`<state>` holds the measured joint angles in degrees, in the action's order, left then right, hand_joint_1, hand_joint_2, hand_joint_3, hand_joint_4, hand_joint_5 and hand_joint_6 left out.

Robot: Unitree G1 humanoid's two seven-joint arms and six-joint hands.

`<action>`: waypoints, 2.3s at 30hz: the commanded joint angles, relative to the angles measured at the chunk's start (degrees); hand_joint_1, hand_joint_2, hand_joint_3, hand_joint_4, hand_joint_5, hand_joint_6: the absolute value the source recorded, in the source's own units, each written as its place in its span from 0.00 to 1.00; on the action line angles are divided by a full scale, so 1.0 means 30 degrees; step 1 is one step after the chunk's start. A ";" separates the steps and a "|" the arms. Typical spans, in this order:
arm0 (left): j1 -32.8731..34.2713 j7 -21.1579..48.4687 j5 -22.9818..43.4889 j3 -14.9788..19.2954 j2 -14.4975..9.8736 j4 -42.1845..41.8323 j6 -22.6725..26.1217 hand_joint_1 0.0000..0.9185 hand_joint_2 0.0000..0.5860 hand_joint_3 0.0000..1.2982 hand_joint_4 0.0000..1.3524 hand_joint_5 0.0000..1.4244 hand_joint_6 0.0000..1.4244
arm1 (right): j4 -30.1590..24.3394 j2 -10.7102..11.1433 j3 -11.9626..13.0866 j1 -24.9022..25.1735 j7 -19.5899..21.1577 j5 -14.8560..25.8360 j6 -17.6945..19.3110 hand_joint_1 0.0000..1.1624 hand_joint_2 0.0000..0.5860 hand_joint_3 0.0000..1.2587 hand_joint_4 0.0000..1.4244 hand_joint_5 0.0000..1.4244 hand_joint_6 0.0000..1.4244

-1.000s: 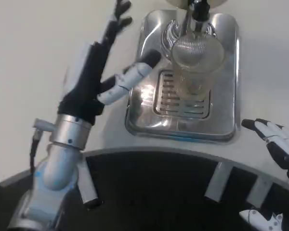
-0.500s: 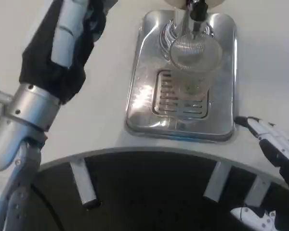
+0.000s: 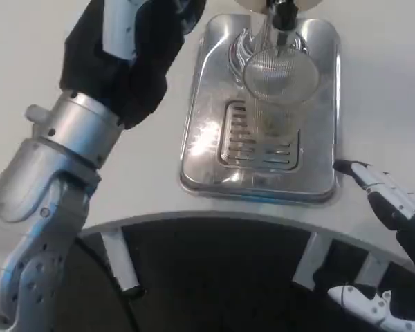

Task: Grasp the cup under the faucet to collect the drink, then remove the cup.

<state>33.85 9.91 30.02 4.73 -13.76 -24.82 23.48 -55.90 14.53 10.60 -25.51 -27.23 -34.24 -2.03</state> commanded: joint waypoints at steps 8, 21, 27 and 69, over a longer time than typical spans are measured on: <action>0.0517 0.0318 -0.1607 -0.2245 0.1643 0.1005 -0.0157 0.00 0.31 0.00 0.00 0.00 0.00 | -0.0081 -0.0144 0.0117 -0.1300 0.1204 0.0102 0.0137 0.49 0.54 0.05 0.03 0.03 0.07; 0.0339 0.1463 -0.3468 -0.3271 0.1485 0.1332 -0.0683 0.00 0.31 0.00 0.00 0.00 0.00 | -0.0761 -0.0943 -0.1035 -0.2039 0.1453 -0.0889 -0.0077 0.49 0.54 0.05 0.03 0.03 0.07; 0.0595 0.2135 -0.5951 -0.4131 0.0505 0.1634 -0.2289 0.00 0.33 0.00 0.00 0.00 0.00 | -0.1002 -0.1403 -0.1347 -0.2373 0.1561 -0.0966 -0.0258 0.51 0.51 0.06 0.04 0.03 0.07; -0.0729 0.0050 -1.9439 -0.6478 -0.3110 0.5947 -1.5850 0.00 0.40 0.00 0.00 0.00 0.00 | 0.2578 -0.3781 -0.2184 0.4168 0.3972 0.0299 -0.5862 1.00 0.00 0.00 0.00 0.00 0.06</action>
<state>33.35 9.43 -26.84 -13.53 -22.26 -7.38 -21.64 -49.47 2.87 4.02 -13.87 -16.70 -34.22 -19.24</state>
